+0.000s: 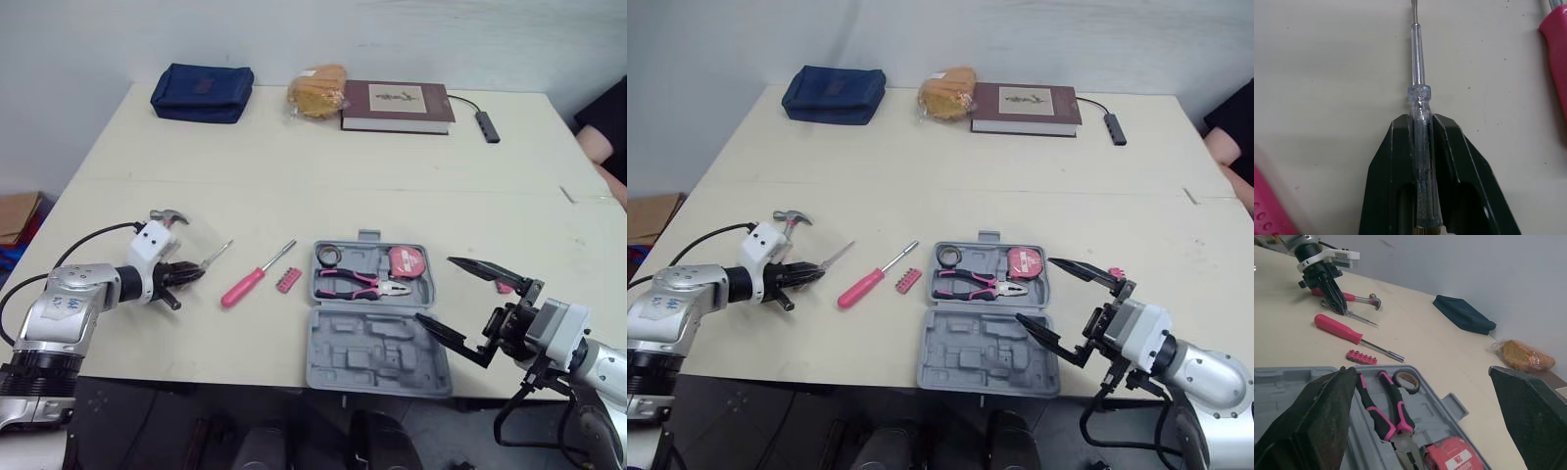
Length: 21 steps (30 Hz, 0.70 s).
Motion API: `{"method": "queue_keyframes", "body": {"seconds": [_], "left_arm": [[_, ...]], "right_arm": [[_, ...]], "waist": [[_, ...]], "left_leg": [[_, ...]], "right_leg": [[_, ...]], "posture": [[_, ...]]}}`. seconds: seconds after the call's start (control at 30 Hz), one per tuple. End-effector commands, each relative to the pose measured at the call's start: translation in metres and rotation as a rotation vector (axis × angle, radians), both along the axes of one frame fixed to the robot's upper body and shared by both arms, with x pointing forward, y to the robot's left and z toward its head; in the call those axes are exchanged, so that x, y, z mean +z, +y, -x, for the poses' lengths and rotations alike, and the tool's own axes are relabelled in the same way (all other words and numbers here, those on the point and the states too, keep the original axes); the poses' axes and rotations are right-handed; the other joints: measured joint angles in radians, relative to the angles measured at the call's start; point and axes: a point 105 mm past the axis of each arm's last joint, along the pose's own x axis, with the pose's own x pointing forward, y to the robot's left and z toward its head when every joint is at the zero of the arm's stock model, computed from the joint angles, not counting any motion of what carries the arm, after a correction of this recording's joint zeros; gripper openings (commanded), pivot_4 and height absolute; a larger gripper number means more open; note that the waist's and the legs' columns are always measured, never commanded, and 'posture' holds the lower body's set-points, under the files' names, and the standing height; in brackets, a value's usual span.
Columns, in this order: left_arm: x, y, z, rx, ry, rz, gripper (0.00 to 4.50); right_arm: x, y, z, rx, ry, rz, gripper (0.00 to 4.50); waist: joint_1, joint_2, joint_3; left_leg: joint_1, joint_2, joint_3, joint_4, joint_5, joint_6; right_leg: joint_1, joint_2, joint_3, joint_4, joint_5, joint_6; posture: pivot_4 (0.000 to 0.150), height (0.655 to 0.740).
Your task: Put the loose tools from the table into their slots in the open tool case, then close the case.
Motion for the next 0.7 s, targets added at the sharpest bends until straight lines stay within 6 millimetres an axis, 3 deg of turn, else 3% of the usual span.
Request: {"method": "queue_keyframes", "body": {"seconds": [0.03, 0.17, 0.3, 0.43, 0.53, 0.7], "left_arm": [[0.044, -0.02, -0.001, -0.175, -0.158, 0.062, 0.02], [0.075, -0.052, 0.013, -0.421, -0.242, 0.142, 0.02], [0.084, -0.077, 0.028, -0.58, -0.233, 0.179, 0.02], [0.072, -0.132, 0.054, -0.814, -0.123, 0.108, 0.02], [0.071, -0.166, 0.062, -0.874, -0.088, 0.089, 0.02], [0.053, -0.189, 0.057, -0.927, -0.088, -0.171, 0.02]], "right_arm": [[0.011, 0.002, 0.001, -0.013, -0.041, 0.003, 4.5], [0.011, -0.009, 0.0, -0.066, -0.047, 0.023, 4.5], [0.01, -0.02, 0.002, -0.118, -0.046, 0.062, 4.5], [0.008, -0.035, 0.013, -0.182, -0.028, 0.108, 4.5], [0.001, -0.041, 0.02, -0.219, -0.001, 0.13, 4.5], [-0.006, -0.041, 0.028, -0.242, 0.037, 0.108, 4.5]], "waist": [[0.0, -0.001, 0.001], [0.0, -0.003, 0.001], [-0.002, -0.003, 0.001], [0.003, -0.003, 0.001], [0.007, -0.004, 0.001], [-0.004, -0.004, 0.001]], "left_leg": [[-0.001, 0.0, 0.0, 0.0, 0.0, 0.0], [-0.009, 0.0, -0.001, 0.003, 0.0, 0.001], [-0.016, -0.002, 0.001, 0.005, 0.001, 0.003], [-0.016, -0.001, 0.002, 0.005, 0.001, 0.003], [-0.016, -0.001, 0.002, 0.006, 0.002, 0.004], [-0.015, -0.001, 0.002, 0.006, 0.002, 0.003]], "right_leg": [[0.0, 0.0, 0.0, 0.0, 0.0, 0.0], [-0.005, 0.0, -0.001, 0.0, 0.0, 0.001], [-0.013, 0.007, -0.001, 0.001, 0.001, 0.002], [-0.012, 0.01, 0.001, 0.001, 0.001, 0.002], [-0.011, 0.01, 0.003, 0.001, 0.002, 0.004], [-0.012, 0.011, 0.004, 0.001, 0.003, 0.004]], "posture": [[0.15, 0.74], [0.15, 0.74], [0.15, 0.74], [0.15, 0.74], [0.15, 0.74], [0.15, 0.74]]}}
